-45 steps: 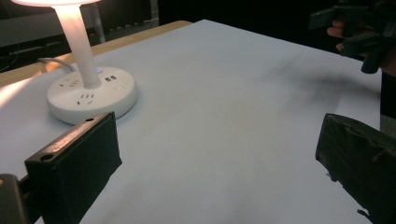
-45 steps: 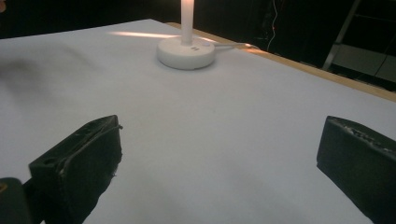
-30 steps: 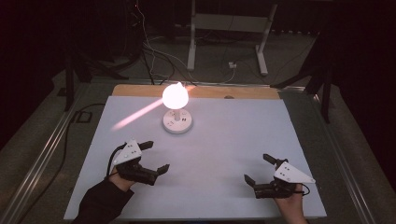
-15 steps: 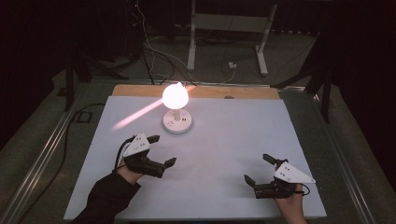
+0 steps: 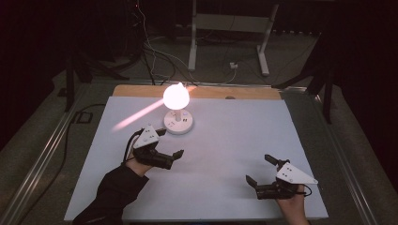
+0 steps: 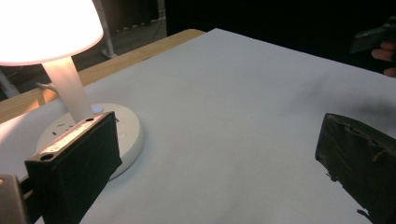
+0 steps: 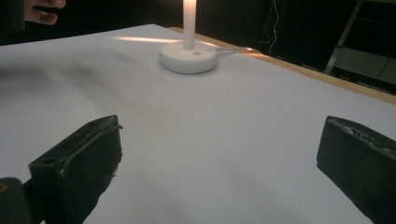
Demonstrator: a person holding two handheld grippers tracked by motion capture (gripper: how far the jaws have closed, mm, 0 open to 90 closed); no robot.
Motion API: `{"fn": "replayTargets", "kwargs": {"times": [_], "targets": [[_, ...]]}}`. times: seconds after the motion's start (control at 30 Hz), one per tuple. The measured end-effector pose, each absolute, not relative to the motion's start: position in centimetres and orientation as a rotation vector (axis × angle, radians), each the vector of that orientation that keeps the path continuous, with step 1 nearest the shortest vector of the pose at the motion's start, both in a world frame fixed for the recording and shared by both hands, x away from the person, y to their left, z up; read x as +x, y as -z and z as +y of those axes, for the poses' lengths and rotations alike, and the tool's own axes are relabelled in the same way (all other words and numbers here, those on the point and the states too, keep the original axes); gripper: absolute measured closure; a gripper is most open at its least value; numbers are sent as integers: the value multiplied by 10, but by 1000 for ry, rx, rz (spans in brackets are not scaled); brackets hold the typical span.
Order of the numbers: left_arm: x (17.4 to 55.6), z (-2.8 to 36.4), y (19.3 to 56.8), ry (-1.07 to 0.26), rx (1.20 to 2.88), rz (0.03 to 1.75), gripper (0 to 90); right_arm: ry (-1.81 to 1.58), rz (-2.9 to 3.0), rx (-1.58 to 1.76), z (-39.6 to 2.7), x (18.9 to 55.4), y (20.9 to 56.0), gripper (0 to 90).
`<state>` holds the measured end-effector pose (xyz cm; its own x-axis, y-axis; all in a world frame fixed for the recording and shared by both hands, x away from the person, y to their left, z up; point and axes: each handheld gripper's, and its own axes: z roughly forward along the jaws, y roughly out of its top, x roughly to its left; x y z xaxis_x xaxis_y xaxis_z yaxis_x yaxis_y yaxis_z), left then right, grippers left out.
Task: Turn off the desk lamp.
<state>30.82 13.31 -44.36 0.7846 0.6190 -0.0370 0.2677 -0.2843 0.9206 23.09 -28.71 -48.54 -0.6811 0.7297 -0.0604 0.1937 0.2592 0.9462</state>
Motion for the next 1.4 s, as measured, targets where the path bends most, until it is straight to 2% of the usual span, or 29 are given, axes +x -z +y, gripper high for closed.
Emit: {"fn": "replayTargets", "kwargs": {"times": [0.5, 0.7, 0.73, 1.03, 1.07, 1.13, 1.2, 1.3, 1.4], "targets": [[334, 115, 451, -469, 1861, 753, 12, -1436, 2043, 838, -287, 231, 486, 0], [342, 111, 453, -455, 1851, 765, 13, -1442, 2040, 837, -288, 231, 485, 0], [345, 110, 454, -455, 1835, 790, 37, -1442, 2040, 841, -288, 231, 485, 0], [363, 103, 459, -437, 1839, 869, 64, -1441, 2042, 842, -288, 231, 485, 0], [363, 103, 459, -437, 1839, 869, 72, -1442, 2041, 842, -288, 231, 485, 0], [368, 100, 461, -468, 1823, 914, 164, -1439, 2042, 840, -288, 231, 486, 0], [370, 99, 462, -463, 1825, 917, 170, -1442, 2042, 841, -288, 231, 486, 0], [378, 98, 467, -478, 1821, 959, 226, -1442, 2042, 841, -288, 231, 486, 0], [382, 97, 472, -507, 1834, 975, 324, -1446, 2042, 843, -289, 231, 485, 0]]}}
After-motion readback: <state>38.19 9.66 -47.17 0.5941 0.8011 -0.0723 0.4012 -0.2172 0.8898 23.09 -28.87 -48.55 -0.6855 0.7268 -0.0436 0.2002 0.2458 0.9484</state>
